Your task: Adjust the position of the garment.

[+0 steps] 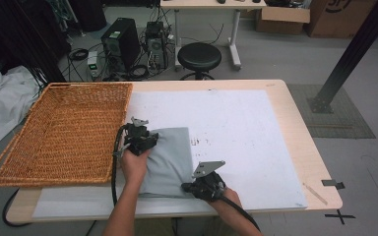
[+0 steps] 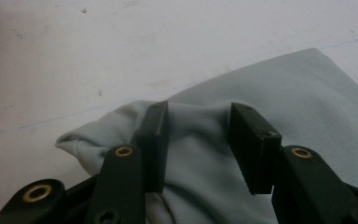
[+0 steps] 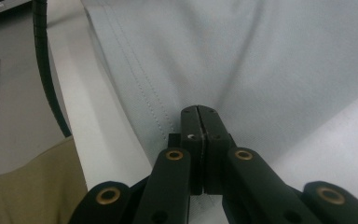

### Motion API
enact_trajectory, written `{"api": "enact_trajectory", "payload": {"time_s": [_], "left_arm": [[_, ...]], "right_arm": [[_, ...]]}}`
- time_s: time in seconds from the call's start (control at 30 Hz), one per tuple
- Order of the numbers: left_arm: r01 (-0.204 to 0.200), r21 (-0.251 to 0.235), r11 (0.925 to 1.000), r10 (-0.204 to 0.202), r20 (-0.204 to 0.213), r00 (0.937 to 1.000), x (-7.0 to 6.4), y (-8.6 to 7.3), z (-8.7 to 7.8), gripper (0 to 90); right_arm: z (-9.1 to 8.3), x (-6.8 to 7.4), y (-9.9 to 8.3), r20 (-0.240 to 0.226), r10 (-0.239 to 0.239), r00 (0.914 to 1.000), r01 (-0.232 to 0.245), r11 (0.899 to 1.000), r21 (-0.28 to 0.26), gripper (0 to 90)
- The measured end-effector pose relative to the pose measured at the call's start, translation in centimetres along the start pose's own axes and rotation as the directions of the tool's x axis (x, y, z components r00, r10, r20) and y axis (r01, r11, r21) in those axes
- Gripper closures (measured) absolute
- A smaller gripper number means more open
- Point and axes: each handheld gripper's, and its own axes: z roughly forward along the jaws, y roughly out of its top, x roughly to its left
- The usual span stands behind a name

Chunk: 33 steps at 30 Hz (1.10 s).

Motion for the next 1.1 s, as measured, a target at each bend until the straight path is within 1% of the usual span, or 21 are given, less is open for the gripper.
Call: {"api": "enact_trajectory", "payload": {"time_s": [0.03, 0.07, 0.13, 0.23, 0.3, 0.33, 0.37, 0.43, 0.47, 0.5, 0.57, 0.6, 0.63, 0.67, 0.7, 0.73, 0.8, 0.9, 0.97, 1.03, 1.1], "left_arm": [[0.009, -0.003, 1.0000, -0.009, 0.003, 1.0000, 0.1, 0.0, 0.0, 58.9], [0.017, -0.009, 0.9998, -0.017, 0.012, 0.9998, 0.1, 0.1, -0.2, 58.4], [0.024, -0.063, 0.9977, -0.021, 0.055, 0.9983, 0.0, 0.2, -0.7, 54.0], [0.011, -0.147, 0.9890, 0.005, 0.104, 0.9945, -0.6, 0.5, -1.9, 43.1], [0.026, -0.179, 0.9836, -0.003, 0.131, 0.9914, -0.9, 0.5, -2.4, 37.3], [0.029, -0.186, 0.9821, -0.005, 0.131, 0.9914, -1.1, 0.5, -2.6, 30.2], [0.031, -0.197, 0.9798, -0.004, 0.137, 0.9906, -1.3, 0.5, -2.9, 26.2], [0.020, -0.206, 0.9783, 0.012, 0.154, 0.9880, -1.7, 0.4, -3.4, 16.6], [0.013, -0.204, 0.9789, 0.020, 0.157, 0.9873, -2.0, 0.4, -3.7, 14.6], [0.007, -0.205, 0.9788, 0.026, 0.156, 0.9874, -2.2, 0.3, -3.9, 15.8], [-0.007, -0.211, 0.9774, 0.042, 0.160, 0.9862, -2.7, 0.2, -4.4, 15.5], [-0.004, -0.216, 0.9764, 0.042, 0.171, 0.9844, -2.8, 0.1, -4.7, 15.6], [0.000, -0.217, 0.9763, 0.041, 0.181, 0.9826, -2.9, 0.0, -4.9, 15.5], [0.003, -0.214, 0.9768, 0.038, 0.186, 0.9819, -2.9, 0.0, -5.1, 15.5], [0.006, -0.212, 0.9774, 0.036, 0.191, 0.9809, -3.0, -0.1, -5.2, 15.5], [0.003, -0.210, 0.9776, 0.038, 0.189, 0.9812, -3.0, -0.1, -5.4, 15.5], [0.004, -0.208, 0.9782, 0.036, 0.192, 0.9808, -3.0, -0.4, -5.9, 15.5], [-0.019, -0.175, 0.9843, 0.050, 0.176, 0.9832, -3.2, -0.8, -6.4, 15.8], [-0.040, -0.125, 0.9914, 0.057, 0.136, 0.9890, -3.4, -1.3, -6.3, 16.0], [-0.032, -0.068, 0.9971, 0.038, 0.092, 0.9951, -3.5, -1.8, -5.9, 16.0], [-0.035, -0.028, 0.9990, 0.037, 0.056, 0.9977, -3.6, -2.5, -5.5, 16.0]], "right_arm": [[0.0, 0.0, -0.1, -0.004, 0.004, 1.0000, -0.004, 1.000, -0.005, 88.7], [-0.3, -0.1, -0.1, -0.013, 0.007, 0.9999, -0.007, 1.000, -0.030, 83.3], [-1.1, -0.3, -0.3, -0.024, 0.014, 0.9996, -0.017, 0.993, -0.120, 80.5], [-3.0, -1.5, -0.8, 0.005, 0.046, 0.9989, -0.043, 0.966, -0.253, 73.9], [-4.0, -2.4, -1.3, 0.019, 0.069, 0.9974, -0.060, 0.951, -0.304, 65.4], [-4.8, -3.2, -1.7, 0.028, 0.087, 0.9958, -0.072, 0.938, -0.340, 61.9], [-5.3, -3.6, -2.0, 0.039, 0.091, 0.9951, -0.071, 0.931, -0.359, 60.8], [-6.6, -4.7, -2.8, 0.087, 0.104, 0.9908, -0.060, 0.912, -0.406, 46.8], [-7.2, -5.3, -3.2, 0.114, 0.123, 0.9858, -0.064, 0.905, -0.422, 43.2], [-7.9, -5.9, -3.6, 0.129, 0.141, 0.9815, -0.073, 0.901, -0.428, 40.4], [-8.9, -7.0, -4.4, 0.160, 0.184, 0.9698, -0.097, 0.895, -0.436, 28.0], [-9.6, -7.7, -4.8, 0.175, 0.215, 0.9607, -0.119, 0.890, -0.440, 25.6], [-10.1, -8.2, -5.2, 0.184, 0.230, 0.9556, -0.128, 0.886, -0.446, 23.8], [-10.5, -8.6, -5.5, 0.193, 0.248, 0.9495, -0.139, 0.882, -0.450, 19.7], [-10.8, -9.0, -5.7, 0.211, 0.268, 0.9399, -0.148, 0.878, -0.456, 13.9], [-11.1, -9.4, -5.9, 0.229, 0.286, 0.9305, -0.156, 0.875, -0.458, 14.6], [-11.5, -10.0, -6.3, 0.232, 0.300, 0.9254, -0.165, 0.870, -0.466, 14.6], [-11.9, -10.3, -6.6, 0.231, 0.304, 0.9241, -0.164, 0.863, -0.479, 15.0], [-11.9, -10.2, -6.7, 0.220, 0.301, 0.9279, -0.164, 0.859, -0.485, 15.5], [-11.8, -9.9, -6.6, 0.212, 0.283, 0.9353, -0.154, 0.865, -0.478, 16.9], [-11.6, -9.6, -6.5, 0.210, 0.264, 0.9415, -0.139, 0.871, -0.471, 17.1]]}}
